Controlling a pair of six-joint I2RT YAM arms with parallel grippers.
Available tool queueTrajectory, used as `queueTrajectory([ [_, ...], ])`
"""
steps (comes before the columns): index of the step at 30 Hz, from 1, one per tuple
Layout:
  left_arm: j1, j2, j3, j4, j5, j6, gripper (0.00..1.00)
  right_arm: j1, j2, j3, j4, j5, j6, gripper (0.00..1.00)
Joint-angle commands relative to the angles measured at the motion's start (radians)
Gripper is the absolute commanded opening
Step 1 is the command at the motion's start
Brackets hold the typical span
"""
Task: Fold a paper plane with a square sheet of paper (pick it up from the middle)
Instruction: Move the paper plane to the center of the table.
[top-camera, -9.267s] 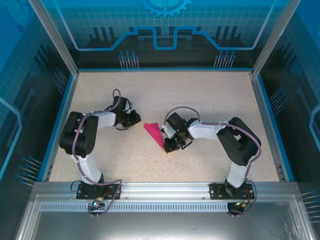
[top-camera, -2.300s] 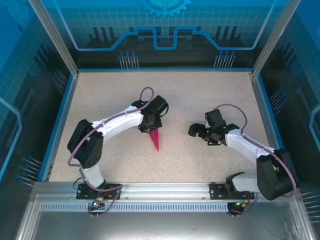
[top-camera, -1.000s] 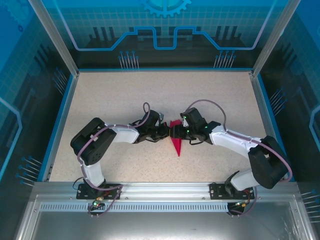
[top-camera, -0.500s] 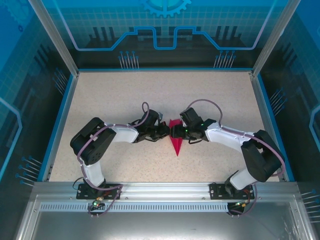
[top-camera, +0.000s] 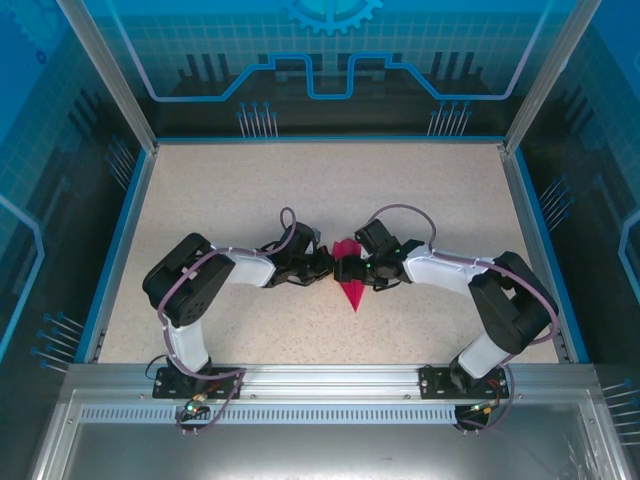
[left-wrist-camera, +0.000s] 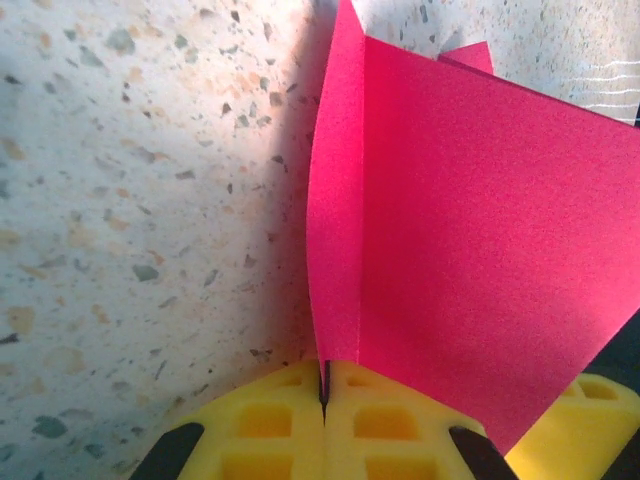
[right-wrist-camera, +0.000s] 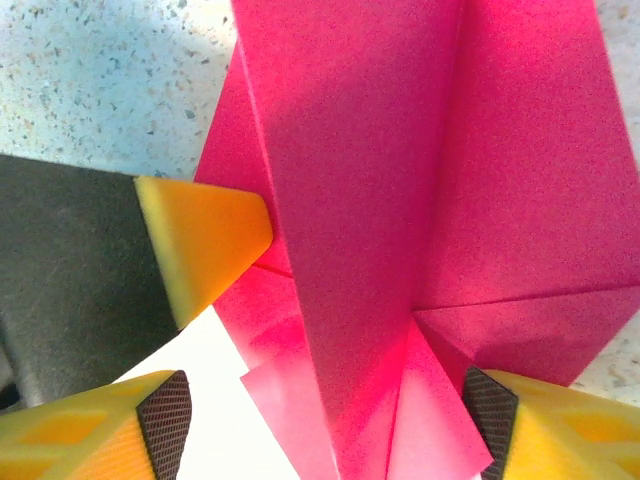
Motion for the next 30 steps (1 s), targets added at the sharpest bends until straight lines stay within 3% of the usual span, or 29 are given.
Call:
queueTrajectory([
  [1,0.010,0.017,-0.017,0.055,0.029,-0.022,0.00,0.022,-0.023,-0.013,0.008,-0.021,0.016,0.73],
  [9,0.016,0.004,-0.033,0.113,0.077,-0.038,0.00,0.043,-0.007,0.005,-0.049,0.044,0.010,0.61],
  [16,0.017,0.000,-0.033,0.115,0.088,-0.034,0.00,0.049,0.003,0.026,-0.081,0.081,0.004,0.59],
  [25,0.017,-0.002,-0.030,0.096,0.083,-0.027,0.02,0.050,0.028,0.067,-0.131,0.126,0.015,0.29],
  [30,0.016,-0.003,-0.029,0.092,0.081,-0.027,0.03,0.052,0.051,0.077,-0.131,0.117,0.021,0.30],
])
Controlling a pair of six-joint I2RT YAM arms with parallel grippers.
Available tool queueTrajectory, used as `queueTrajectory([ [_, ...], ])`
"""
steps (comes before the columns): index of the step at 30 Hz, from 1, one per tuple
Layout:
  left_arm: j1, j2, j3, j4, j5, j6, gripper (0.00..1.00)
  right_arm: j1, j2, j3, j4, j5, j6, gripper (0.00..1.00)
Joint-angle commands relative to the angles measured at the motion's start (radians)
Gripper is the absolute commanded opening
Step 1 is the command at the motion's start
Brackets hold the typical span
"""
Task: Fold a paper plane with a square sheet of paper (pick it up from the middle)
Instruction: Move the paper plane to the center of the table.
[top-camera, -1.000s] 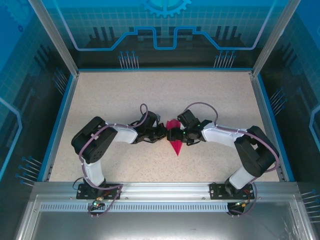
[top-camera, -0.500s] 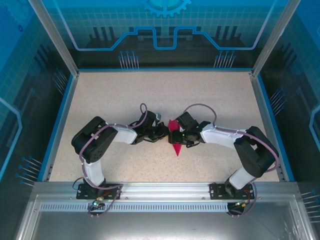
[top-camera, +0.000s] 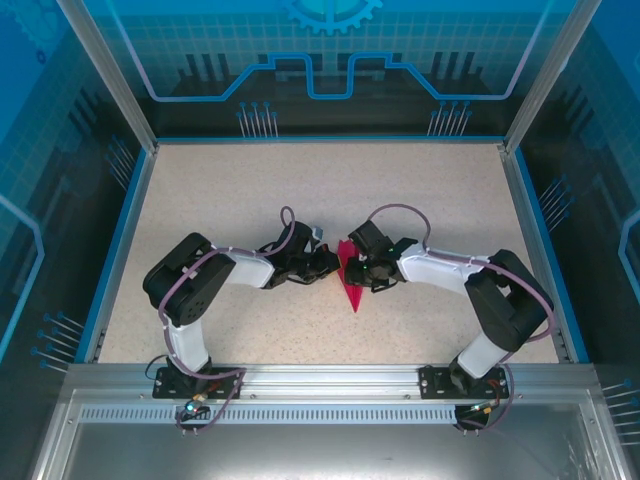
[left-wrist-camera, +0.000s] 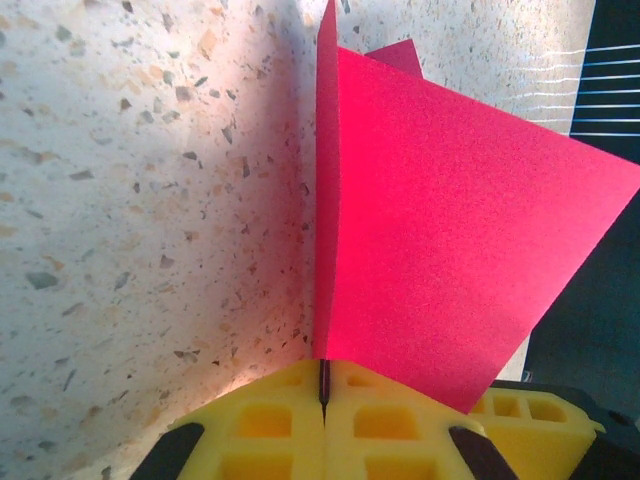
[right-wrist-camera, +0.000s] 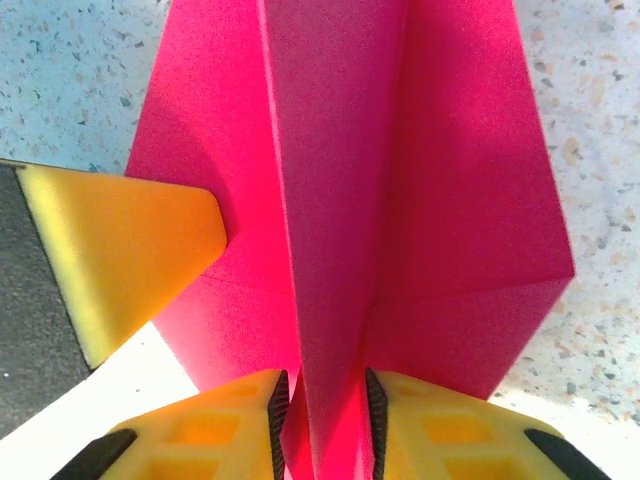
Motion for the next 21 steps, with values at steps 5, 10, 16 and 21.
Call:
queueTrajectory([
  [5,0.009,-0.005,-0.013,-0.007,0.014,-0.005,0.03,0.026,0.041,0.040,-0.044,0.014,0.007,0.32],
  [10,0.008,-0.009,-0.013,-0.009,0.010,-0.009,0.07,0.040,0.055,0.051,-0.069,0.035,0.010,0.27],
  [16,0.036,-0.086,-0.010,-0.089,-0.012,0.011,0.35,0.041,0.047,0.079,-0.123,0.097,0.006,0.12],
  [21,0.088,-0.227,-0.006,-0.266,-0.092,0.064,0.63,0.038,0.032,0.123,-0.200,0.170,-0.045,0.11],
])
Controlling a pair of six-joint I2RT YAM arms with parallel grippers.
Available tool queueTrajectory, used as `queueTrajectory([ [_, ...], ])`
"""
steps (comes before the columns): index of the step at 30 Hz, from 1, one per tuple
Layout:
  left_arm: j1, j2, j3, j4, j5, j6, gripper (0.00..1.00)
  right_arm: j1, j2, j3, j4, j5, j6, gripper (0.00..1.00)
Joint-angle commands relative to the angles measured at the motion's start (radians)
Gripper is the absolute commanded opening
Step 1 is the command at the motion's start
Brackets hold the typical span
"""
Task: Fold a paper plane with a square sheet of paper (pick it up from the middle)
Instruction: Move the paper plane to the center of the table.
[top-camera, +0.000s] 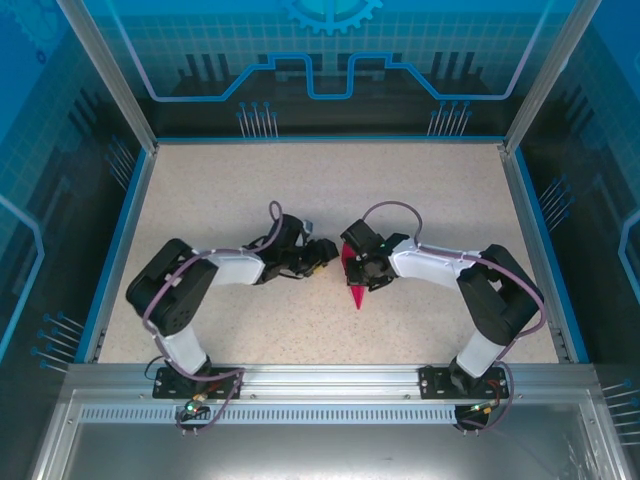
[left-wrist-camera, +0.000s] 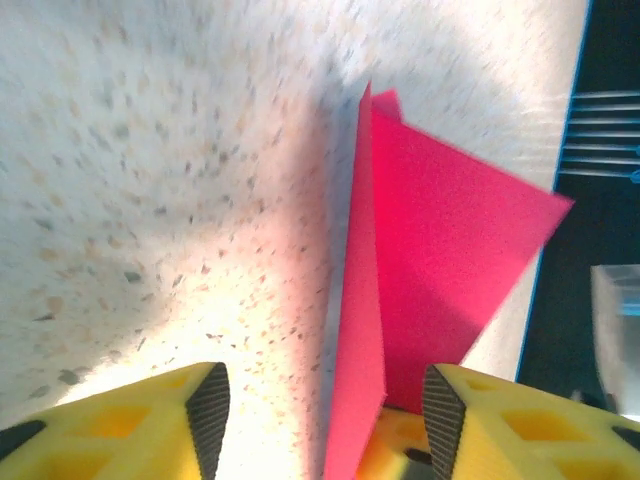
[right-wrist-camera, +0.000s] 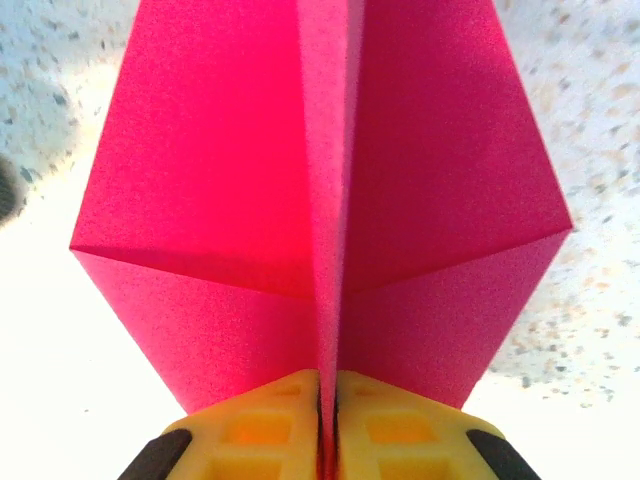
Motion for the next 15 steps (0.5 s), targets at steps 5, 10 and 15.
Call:
queueTrajectory([
  [5,0.050,-0.193,0.018,-0.320,-0.184,0.120,0.79,0.007,0.026,0.066,-0.111,0.089,-0.059,0.12],
  [10,0.052,-0.241,0.029,-0.428,-0.275,0.154,0.99,0.006,0.076,0.102,-0.127,0.094,-0.062,0.16],
  [15,0.051,-0.254,0.039,-0.479,-0.316,0.163,0.99,0.007,0.113,0.121,-0.131,0.085,-0.057,0.17],
])
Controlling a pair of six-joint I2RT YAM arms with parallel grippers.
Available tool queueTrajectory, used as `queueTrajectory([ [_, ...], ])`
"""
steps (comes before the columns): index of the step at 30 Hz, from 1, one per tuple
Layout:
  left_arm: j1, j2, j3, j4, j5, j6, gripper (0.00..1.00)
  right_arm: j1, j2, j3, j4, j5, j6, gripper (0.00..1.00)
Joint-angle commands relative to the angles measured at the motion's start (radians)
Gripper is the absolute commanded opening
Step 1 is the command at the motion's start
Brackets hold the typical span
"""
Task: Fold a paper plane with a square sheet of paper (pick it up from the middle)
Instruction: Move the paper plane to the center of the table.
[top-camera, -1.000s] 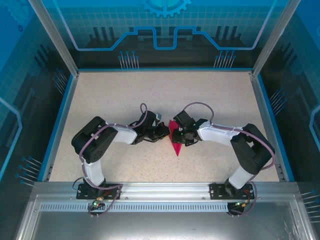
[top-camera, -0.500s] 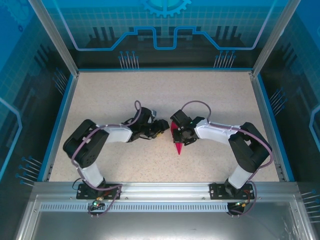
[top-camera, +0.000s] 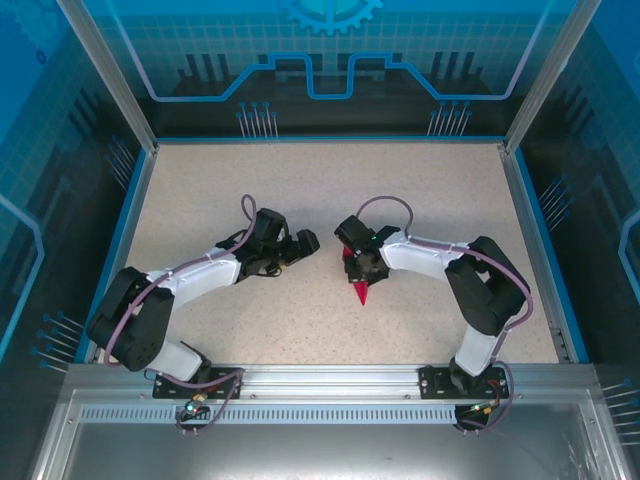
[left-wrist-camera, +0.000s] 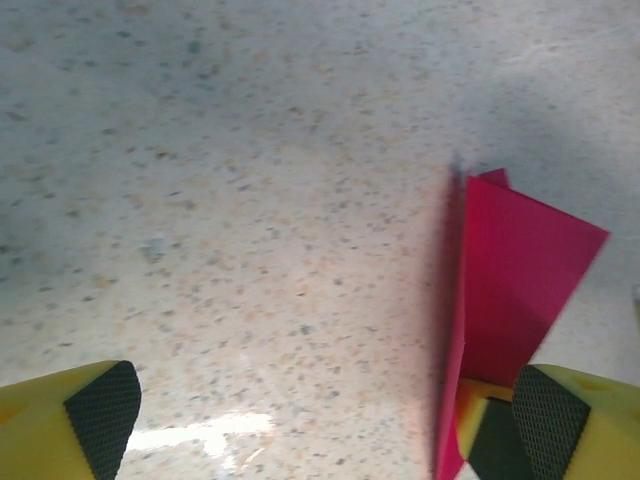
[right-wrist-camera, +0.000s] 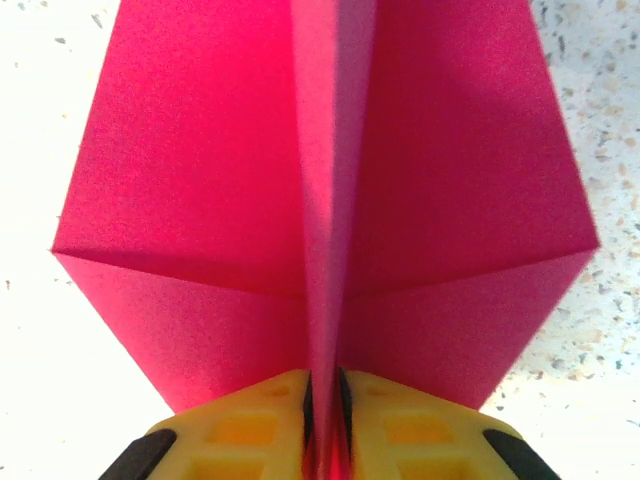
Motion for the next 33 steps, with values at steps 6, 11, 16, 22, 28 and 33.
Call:
queueTrajectory([
  [6,0.006,-0.027,0.049,-0.134,-0.098,0.044,0.99,0.010,0.049,0.020,-0.032,0.013,0.020,0.17],
  [11,0.009,-0.026,0.052,-0.152,-0.115,0.047,0.99,0.013,0.087,0.017,-0.027,0.012,0.035,0.15],
  [16,0.029,-0.040,0.050,-0.187,-0.127,0.047,0.99,0.012,0.068,0.067,-0.058,0.039,0.025,0.13],
  [22,0.067,-0.093,0.036,-0.236,-0.156,0.054,0.99,-0.031,0.108,0.230,-0.056,0.015,-0.064,0.13],
  [28,0.097,-0.140,0.014,-0.266,-0.160,0.068,0.99,-0.072,0.257,0.418,-0.077,-0.029,-0.120,0.13],
  [33,0.110,-0.149,0.000,-0.268,-0.153,0.069,0.99,-0.093,0.353,0.546,-0.114,-0.027,-0.136,0.14],
])
